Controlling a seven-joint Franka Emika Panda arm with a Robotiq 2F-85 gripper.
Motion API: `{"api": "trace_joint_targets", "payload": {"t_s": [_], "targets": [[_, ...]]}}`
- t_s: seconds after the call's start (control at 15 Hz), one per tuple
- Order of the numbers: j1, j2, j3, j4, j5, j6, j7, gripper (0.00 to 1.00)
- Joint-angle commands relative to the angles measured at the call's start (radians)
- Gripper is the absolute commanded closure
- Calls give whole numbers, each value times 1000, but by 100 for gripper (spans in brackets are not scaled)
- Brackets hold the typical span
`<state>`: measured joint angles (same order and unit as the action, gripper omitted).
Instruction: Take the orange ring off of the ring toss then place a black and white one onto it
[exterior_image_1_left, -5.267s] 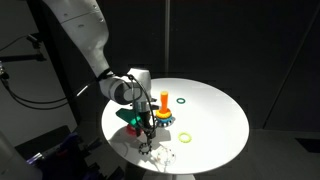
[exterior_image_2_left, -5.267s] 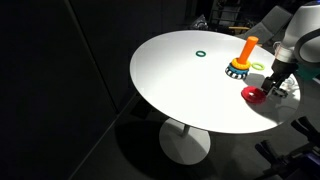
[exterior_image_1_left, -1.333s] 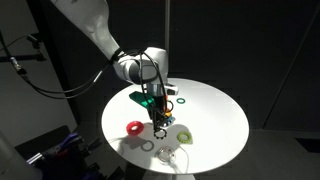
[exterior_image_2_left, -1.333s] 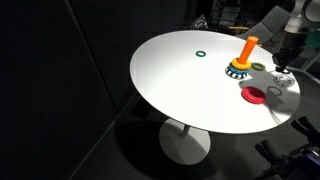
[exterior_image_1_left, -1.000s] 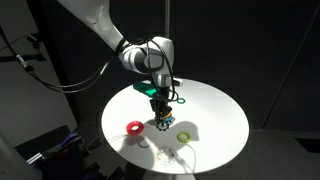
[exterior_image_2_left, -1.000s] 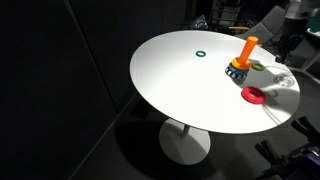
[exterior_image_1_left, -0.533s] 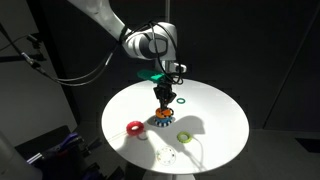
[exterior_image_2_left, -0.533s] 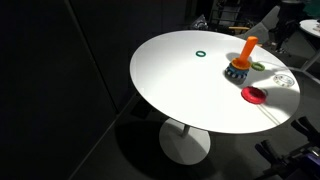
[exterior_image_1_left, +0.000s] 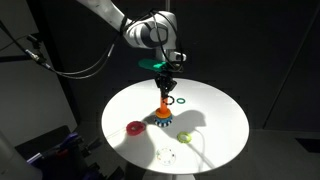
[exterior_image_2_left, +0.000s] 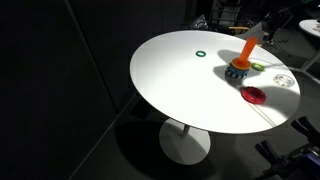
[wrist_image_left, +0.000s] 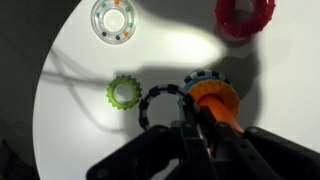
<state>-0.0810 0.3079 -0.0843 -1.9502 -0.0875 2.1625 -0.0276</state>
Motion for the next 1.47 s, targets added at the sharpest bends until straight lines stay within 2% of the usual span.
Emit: {"api": "trace_joint_targets", "payload": {"t_s": [0.0,0.53,1.4], "targets": [[-3,-8,15,56,26,-49,-25,95],[-4,18,36,117,55,-60,-49,95],[5,88,55,210,78,-139,-62,95]]}}
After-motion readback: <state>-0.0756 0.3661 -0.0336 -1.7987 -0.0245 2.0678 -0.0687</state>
